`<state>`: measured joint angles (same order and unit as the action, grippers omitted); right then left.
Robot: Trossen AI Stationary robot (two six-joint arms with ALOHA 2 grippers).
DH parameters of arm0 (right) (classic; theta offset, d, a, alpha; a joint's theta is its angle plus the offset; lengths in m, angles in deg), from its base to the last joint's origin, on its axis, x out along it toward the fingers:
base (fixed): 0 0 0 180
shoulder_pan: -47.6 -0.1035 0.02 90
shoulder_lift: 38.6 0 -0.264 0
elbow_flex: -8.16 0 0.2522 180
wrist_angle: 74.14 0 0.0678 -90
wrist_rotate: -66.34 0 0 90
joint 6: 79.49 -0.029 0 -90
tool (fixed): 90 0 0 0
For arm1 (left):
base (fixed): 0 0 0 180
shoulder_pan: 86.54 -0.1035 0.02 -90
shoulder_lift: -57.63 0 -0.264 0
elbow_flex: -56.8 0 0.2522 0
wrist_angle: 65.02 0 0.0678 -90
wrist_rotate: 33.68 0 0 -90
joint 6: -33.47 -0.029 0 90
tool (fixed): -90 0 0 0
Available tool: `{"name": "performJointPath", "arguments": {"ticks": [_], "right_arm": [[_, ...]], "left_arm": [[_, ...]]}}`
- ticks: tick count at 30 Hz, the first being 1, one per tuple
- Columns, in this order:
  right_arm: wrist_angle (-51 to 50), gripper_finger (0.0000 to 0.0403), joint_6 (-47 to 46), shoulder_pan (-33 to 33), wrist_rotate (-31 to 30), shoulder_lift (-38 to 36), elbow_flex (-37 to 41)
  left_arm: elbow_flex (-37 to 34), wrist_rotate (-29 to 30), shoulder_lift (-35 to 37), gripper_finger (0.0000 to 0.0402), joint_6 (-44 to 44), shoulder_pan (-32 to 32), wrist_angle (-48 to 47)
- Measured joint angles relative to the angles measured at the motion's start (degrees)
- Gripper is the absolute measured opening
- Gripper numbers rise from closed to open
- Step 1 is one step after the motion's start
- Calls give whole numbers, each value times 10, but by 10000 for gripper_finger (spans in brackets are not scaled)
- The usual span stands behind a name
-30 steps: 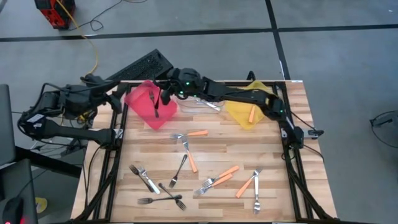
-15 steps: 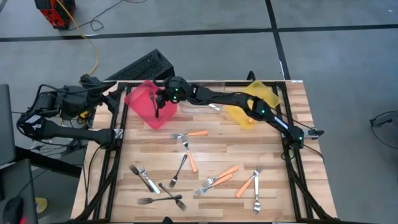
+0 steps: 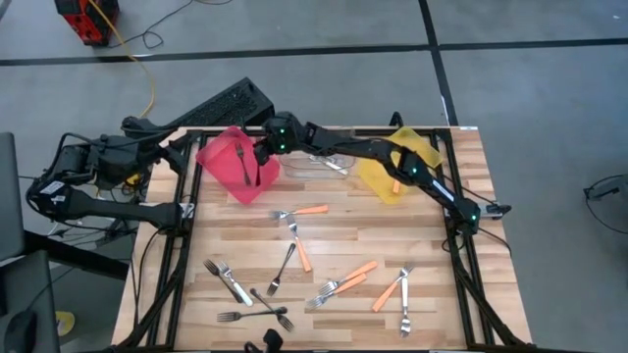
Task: Sort silverware by color (type)
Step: Put the black fork into the pink bin
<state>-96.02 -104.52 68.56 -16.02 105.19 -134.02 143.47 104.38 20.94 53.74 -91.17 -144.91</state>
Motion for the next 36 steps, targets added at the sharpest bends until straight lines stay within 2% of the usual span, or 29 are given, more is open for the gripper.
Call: {"name": "performJointPath", "arguments": {"ticks": [4,9,18,21,30,36], "right_arm": [[0,41,1,3,1,0,0],[5,41,27,-1,26,0,0],[13,61,45,-15,15,0,0],[12,81,59,-15,15,0,0],[14,181,60,-14,15,0,0],[47,203,77,-15,13,0,0]], "left_arm": [[0,13,0,182,5,0,0],[0,23,0,182,4,0,0],[0,23,0,182,4,0,-5],[0,23,0,182,4,0,-5],[0,23,0,182,4,0,-5],[0,23,0,182,5,0,-8]]}}
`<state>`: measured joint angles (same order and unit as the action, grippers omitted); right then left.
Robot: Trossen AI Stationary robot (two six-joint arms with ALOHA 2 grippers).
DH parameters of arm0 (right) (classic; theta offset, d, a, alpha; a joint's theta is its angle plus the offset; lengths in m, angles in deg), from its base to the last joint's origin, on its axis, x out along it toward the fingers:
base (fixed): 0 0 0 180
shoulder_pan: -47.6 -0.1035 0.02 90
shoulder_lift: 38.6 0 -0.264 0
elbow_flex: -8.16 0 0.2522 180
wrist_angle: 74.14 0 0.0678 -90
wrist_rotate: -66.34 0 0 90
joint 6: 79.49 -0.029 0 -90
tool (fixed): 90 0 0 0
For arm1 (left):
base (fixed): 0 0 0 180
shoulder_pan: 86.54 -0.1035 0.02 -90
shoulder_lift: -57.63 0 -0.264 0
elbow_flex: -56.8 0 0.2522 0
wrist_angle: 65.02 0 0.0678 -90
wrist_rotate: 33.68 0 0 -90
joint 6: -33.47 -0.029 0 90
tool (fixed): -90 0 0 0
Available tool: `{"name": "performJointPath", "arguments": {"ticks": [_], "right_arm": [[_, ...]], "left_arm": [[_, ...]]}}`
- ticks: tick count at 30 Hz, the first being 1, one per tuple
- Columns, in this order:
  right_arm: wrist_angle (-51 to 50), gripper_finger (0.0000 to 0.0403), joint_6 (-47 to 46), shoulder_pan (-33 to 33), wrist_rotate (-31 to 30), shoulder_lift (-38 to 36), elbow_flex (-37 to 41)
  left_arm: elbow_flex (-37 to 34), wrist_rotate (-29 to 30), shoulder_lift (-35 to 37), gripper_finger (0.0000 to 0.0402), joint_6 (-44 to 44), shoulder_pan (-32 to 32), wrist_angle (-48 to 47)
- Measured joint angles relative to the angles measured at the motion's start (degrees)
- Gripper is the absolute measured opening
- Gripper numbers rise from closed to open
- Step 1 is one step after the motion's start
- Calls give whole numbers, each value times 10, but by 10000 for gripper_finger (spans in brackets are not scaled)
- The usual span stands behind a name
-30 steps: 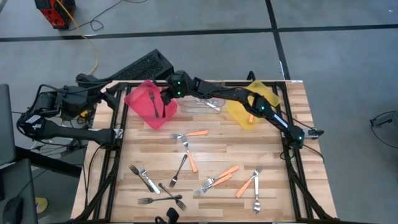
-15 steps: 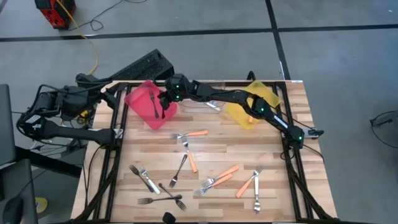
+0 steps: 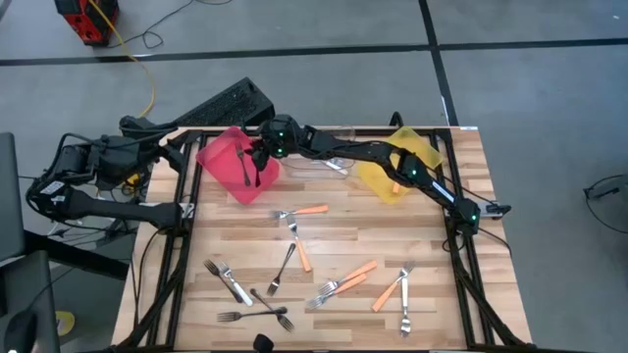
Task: Sort silverware by color (type)
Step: Put the black fork into the pink bin
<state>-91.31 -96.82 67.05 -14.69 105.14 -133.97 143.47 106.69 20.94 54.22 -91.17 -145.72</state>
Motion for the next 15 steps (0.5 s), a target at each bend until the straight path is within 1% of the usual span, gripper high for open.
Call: {"name": "performJointPath", "arguments": {"ticks": [4,11,15], "right_arm": [[7,221,38,-2,0,0,0],[12,252,42,-2,0,0,0],[28,263,92,-4,0,0,0]], "left_arm": [[0,0,0,182,0,0,-1],[0,0,0,182,1,0,-1],[0,0,0,182,1,0,-1]]}}
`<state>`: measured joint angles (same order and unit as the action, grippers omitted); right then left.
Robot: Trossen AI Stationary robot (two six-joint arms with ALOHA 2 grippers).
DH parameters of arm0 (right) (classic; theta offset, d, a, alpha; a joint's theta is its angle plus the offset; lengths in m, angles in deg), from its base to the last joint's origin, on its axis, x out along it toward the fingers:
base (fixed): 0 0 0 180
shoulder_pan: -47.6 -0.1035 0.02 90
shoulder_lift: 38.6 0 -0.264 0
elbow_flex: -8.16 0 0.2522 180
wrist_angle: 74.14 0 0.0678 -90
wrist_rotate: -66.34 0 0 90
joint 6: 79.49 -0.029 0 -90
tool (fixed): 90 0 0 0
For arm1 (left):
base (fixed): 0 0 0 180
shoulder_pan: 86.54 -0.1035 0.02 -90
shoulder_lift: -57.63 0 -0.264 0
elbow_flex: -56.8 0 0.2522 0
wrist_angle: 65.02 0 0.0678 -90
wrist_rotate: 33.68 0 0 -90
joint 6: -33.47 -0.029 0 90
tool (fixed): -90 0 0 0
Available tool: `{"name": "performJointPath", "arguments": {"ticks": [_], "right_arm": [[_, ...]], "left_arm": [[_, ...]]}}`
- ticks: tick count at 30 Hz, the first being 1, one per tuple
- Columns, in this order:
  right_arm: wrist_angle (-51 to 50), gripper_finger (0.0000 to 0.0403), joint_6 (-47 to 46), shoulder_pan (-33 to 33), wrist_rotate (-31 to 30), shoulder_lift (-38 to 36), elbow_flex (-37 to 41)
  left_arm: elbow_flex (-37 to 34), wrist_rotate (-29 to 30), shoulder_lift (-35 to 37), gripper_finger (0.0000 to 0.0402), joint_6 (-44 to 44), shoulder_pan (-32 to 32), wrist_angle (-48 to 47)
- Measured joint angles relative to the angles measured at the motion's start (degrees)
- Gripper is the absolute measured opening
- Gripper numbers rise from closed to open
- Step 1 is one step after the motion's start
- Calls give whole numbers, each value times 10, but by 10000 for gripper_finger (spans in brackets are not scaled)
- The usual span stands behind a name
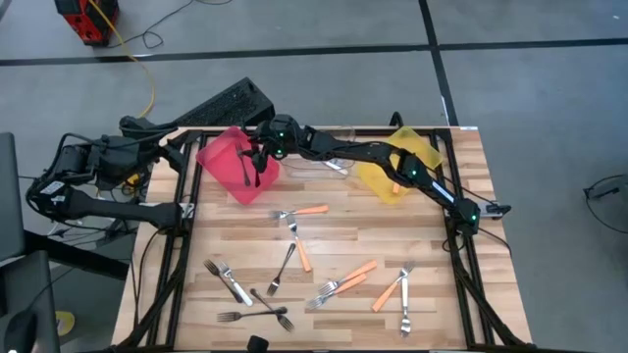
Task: Sort silverware by color (type)
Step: Put the black fork into the pink bin, then put the white fork into the transparent bin
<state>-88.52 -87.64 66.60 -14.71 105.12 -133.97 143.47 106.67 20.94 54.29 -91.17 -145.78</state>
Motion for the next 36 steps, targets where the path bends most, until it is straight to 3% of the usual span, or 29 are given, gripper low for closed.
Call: {"name": "performJointPath", "arguments": {"ticks": [20,25,36], "right_arm": [[59,271,122,-12,-93,0,0],[86,271,198,-19,-145,0,0],[101,271,202,-23,-153,0,0]], "left_arm": [[0,0,0,182,0,0,-2],[0,0,0,182,20,0,-22],[0,0,0,182,39,0,-36]]}}
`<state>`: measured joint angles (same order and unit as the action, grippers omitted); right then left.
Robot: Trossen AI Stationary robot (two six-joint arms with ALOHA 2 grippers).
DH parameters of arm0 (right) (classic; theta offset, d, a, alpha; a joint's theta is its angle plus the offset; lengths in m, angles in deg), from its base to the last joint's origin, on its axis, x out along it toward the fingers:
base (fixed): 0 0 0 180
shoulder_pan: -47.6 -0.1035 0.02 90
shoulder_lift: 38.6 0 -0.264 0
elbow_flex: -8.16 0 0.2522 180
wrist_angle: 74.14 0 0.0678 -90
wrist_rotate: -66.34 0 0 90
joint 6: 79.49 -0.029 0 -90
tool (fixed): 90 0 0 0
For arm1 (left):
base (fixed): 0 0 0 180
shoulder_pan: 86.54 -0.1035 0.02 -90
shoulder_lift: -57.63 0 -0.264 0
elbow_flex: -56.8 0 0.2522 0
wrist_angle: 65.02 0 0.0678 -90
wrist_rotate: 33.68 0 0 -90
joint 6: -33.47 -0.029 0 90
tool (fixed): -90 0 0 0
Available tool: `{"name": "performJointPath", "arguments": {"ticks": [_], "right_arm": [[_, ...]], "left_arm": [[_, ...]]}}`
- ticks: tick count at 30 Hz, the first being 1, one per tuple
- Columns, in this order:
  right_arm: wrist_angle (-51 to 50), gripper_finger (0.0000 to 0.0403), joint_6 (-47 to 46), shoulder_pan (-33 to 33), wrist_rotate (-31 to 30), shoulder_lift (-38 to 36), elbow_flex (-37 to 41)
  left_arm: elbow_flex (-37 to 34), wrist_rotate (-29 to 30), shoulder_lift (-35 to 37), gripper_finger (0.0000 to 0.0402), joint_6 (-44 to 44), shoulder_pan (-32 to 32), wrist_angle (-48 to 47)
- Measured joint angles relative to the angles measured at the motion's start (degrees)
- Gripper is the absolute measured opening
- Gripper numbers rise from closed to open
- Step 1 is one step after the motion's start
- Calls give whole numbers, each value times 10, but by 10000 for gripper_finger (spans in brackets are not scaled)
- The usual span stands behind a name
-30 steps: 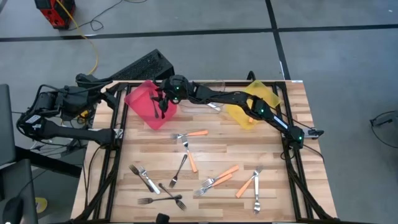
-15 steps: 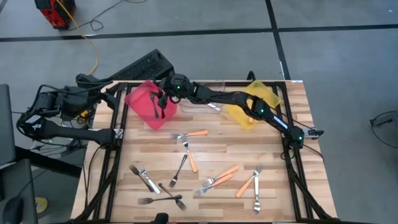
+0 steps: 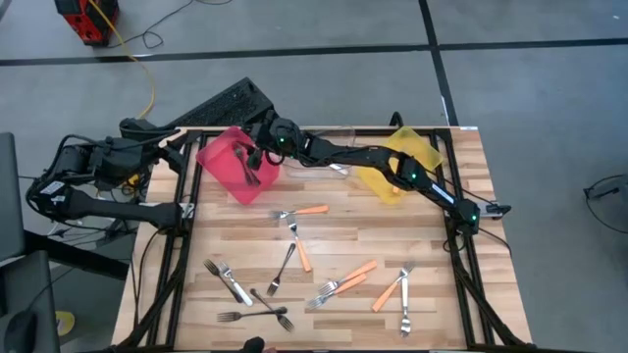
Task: Sort silverware by color (type)
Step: Put the white fork into the transparent bin
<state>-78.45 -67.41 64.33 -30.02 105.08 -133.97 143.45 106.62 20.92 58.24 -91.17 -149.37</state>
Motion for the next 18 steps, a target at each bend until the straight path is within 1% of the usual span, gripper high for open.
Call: {"name": "performJointPath", "arguments": {"ticks": [3,7,11,13,18], "right_arm": [[0,271,0,-3,-14,0,0],[-5,271,0,-6,-16,-1,-4],[-69,271,-1,-10,-37,-1,-66],[-57,271,-3,-11,-45,-22,-56],[-111,271,-45,-8,-69,-76,-52]], "left_arm": [[0,0,0,182,4,0,0],[0,0,0,182,6,0,0],[0,-13,0,182,9,0,0],[0,-20,0,182,13,0,0],[0,-28,0,182,14,0,0]]}}
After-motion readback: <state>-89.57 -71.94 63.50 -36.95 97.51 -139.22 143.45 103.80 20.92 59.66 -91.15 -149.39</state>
